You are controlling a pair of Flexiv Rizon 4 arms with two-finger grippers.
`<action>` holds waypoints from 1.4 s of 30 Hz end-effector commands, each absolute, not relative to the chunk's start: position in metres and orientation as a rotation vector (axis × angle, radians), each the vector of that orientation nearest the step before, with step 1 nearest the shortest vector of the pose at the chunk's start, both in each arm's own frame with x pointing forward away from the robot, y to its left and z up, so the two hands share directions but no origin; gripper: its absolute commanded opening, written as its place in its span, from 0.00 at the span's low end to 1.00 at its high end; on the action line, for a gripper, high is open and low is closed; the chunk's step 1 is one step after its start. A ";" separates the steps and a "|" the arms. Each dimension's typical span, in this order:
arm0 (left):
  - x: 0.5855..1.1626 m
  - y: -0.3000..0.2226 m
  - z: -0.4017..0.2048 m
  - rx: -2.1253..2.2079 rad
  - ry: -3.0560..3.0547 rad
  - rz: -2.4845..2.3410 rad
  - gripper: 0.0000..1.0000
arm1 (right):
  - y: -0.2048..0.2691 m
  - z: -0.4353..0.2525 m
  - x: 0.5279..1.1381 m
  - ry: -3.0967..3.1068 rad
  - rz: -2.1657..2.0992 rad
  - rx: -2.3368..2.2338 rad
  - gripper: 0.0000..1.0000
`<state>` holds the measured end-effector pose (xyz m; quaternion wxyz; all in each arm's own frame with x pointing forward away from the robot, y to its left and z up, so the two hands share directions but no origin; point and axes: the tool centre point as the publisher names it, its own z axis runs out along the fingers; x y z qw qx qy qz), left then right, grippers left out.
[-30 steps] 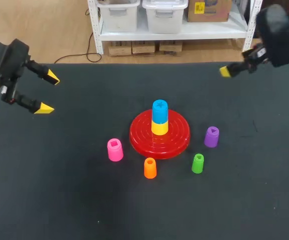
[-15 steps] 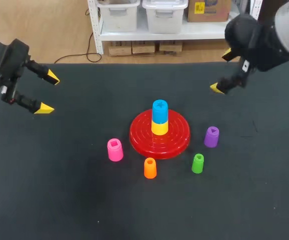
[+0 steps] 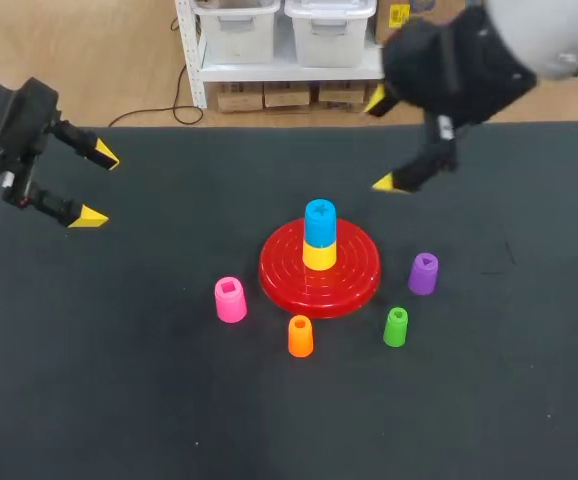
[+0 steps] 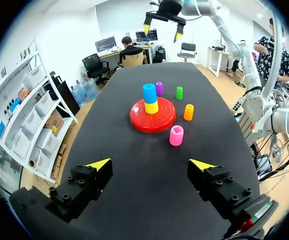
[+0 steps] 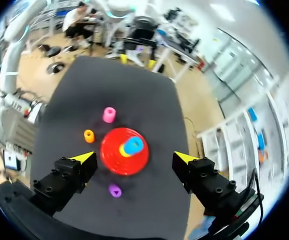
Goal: Pick up and stack the cylinders on the red base in this order: pink,purple,orange,green
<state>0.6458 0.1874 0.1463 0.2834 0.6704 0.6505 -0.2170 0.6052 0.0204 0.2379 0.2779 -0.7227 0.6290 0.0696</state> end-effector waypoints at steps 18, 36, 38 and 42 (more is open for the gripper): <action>0.645 0.187 0.146 1.794 1.740 -0.578 1.00 | 0.139 0.176 0.583 1.575 0.180 -2.337 1.00; 0.645 0.187 0.146 1.794 1.740 -0.578 1.00 | 0.179 0.097 0.586 1.597 0.075 -2.498 1.00; 0.645 0.187 0.146 1.794 1.740 -0.578 1.00 | 0.182 0.091 0.586 1.600 0.065 -2.513 1.00; 0.645 0.187 0.146 1.794 1.740 -0.578 1.00 | 0.183 0.077 0.584 1.601 0.044 -2.550 1.00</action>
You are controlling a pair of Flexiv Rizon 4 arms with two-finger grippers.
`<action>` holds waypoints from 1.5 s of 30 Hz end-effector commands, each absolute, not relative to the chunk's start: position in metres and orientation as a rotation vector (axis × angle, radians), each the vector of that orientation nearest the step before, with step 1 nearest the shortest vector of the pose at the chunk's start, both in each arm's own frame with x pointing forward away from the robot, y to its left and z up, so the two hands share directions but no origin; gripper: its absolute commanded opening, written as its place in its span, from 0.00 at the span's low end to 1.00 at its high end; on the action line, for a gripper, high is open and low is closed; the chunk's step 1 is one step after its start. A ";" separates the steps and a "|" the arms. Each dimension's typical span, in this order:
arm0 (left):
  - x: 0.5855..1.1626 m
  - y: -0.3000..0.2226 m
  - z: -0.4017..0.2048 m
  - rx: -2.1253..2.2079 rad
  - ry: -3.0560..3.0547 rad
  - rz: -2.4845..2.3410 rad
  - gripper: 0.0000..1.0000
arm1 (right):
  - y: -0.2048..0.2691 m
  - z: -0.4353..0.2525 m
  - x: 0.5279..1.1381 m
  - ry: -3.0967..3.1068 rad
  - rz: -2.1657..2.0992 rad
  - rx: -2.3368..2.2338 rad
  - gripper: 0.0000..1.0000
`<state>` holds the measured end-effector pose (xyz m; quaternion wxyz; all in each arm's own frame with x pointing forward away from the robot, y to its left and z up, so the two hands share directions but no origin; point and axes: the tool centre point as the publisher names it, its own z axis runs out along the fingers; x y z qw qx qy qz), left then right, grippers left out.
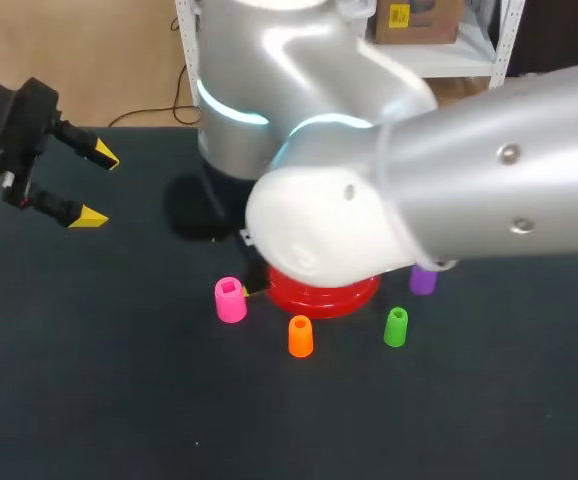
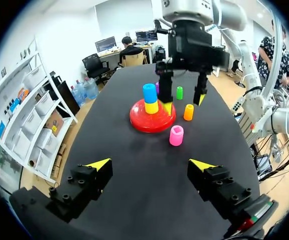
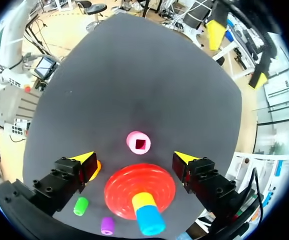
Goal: Pick up and stack the cylinders on the red base in this order: pink,purple,orange,green
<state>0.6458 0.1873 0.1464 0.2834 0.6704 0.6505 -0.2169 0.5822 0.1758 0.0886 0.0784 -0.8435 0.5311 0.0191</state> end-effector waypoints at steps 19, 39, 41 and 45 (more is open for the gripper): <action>0.645 0.187 0.146 1.794 1.740 -0.578 1.00 | 0.190 0.036 0.595 1.634 0.023 -2.571 1.00; 0.645 0.187 0.146 1.794 1.740 -0.578 1.00 | 0.189 0.017 0.602 1.663 0.025 -2.595 1.00; 0.645 0.187 0.146 1.794 1.740 -0.578 1.00 | 0.190 0.017 0.601 1.663 0.028 -2.597 1.00; 0.645 0.187 0.146 1.794 1.740 -0.578 1.00 | 0.192 0.015 0.600 1.661 0.035 -2.597 1.00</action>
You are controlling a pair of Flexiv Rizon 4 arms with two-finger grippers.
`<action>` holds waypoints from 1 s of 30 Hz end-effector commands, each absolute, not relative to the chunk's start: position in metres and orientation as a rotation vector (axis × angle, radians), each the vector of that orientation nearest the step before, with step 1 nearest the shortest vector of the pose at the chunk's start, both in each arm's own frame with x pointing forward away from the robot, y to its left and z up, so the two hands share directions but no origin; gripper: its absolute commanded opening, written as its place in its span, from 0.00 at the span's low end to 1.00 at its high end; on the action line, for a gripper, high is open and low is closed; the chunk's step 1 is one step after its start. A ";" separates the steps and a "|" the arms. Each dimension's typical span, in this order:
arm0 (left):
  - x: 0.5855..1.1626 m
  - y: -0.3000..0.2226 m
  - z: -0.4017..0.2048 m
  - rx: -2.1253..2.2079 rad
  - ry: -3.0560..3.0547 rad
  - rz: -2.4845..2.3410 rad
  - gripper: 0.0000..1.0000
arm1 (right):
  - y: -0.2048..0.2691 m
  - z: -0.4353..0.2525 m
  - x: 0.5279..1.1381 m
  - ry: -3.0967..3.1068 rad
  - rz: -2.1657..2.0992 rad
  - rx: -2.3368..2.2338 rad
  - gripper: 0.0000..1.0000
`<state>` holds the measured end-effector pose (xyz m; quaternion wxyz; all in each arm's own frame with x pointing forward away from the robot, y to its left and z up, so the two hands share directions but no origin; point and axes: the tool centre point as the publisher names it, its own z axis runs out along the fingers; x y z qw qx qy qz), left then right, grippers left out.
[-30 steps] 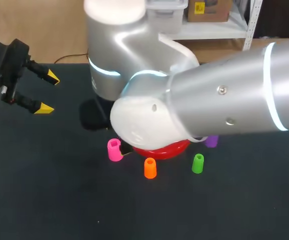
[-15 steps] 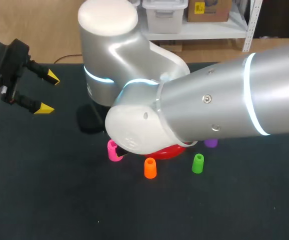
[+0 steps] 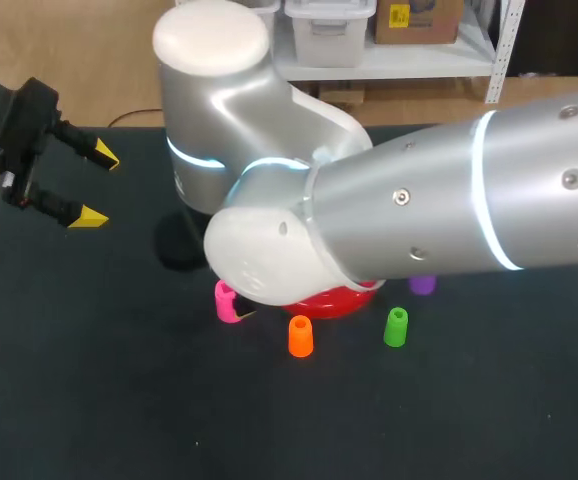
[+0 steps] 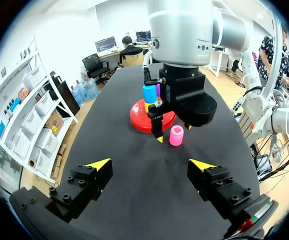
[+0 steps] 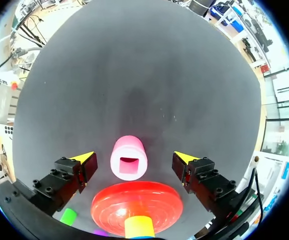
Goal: Pick up and stack the cylinders on the red base in this order: pink,purple,orange,green
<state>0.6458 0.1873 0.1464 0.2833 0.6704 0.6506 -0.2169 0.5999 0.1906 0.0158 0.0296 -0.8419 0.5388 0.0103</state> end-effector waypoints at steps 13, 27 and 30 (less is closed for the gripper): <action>0.645 0.187 0.146 1.794 1.740 -0.578 1.00 | 0.188 0.007 0.600 1.676 0.015 -2.607 0.00; 0.645 0.187 0.146 1.794 1.740 -0.578 1.00 | 0.188 0.010 0.599 1.679 0.028 -2.602 0.00; 0.645 0.187 0.146 1.794 1.740 -0.578 1.00 | 0.187 0.010 0.599 1.682 0.033 -2.600 0.00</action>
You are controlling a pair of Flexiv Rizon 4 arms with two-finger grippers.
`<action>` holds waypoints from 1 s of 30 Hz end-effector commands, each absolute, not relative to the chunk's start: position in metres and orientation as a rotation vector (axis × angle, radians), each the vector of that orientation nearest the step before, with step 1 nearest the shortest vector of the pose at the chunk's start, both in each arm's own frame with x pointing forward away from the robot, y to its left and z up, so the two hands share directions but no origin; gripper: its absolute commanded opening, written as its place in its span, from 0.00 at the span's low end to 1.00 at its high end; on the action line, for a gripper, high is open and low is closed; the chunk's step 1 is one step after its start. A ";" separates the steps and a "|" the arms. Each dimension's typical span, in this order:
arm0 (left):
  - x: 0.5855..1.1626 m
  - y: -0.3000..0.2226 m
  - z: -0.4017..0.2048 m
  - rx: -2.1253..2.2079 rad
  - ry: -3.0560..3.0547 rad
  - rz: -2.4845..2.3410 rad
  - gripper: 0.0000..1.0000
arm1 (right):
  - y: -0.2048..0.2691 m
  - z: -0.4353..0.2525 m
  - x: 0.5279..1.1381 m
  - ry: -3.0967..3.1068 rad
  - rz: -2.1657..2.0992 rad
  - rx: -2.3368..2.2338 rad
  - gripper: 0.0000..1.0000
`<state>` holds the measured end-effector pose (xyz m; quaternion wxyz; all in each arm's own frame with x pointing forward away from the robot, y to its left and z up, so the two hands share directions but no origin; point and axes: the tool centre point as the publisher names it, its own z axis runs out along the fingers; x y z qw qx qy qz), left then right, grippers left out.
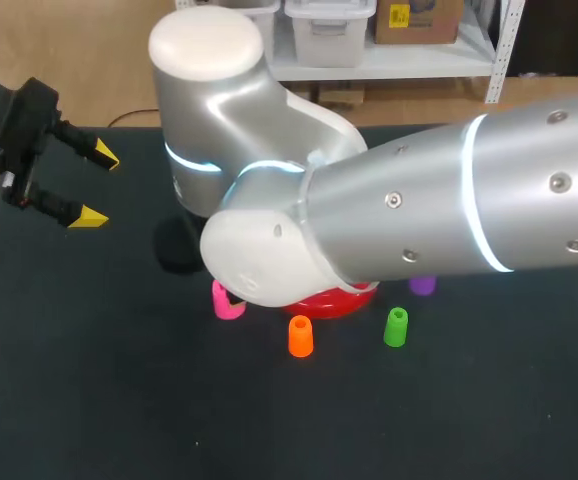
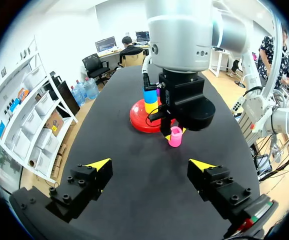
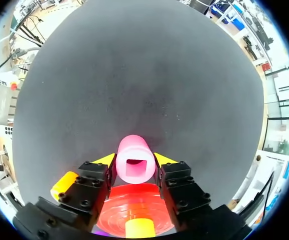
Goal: Pick up and stack the cylinders on the red base in this order: pink,purple,orange,green
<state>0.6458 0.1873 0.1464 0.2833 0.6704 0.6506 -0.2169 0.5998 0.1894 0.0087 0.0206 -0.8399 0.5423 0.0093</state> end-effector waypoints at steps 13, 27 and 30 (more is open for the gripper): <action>0.645 0.187 0.146 1.794 1.740 -0.578 1.00 | 0.176 0.093 0.625 1.638 0.035 -2.511 0.00; 0.645 0.187 0.146 1.794 1.740 -0.578 1.00 | 0.113 0.182 0.658 1.733 -0.063 -2.369 0.00; 0.645 0.187 0.146 1.794 1.740 -0.578 1.00 | 0.099 0.182 0.664 1.784 -0.069 -2.342 0.00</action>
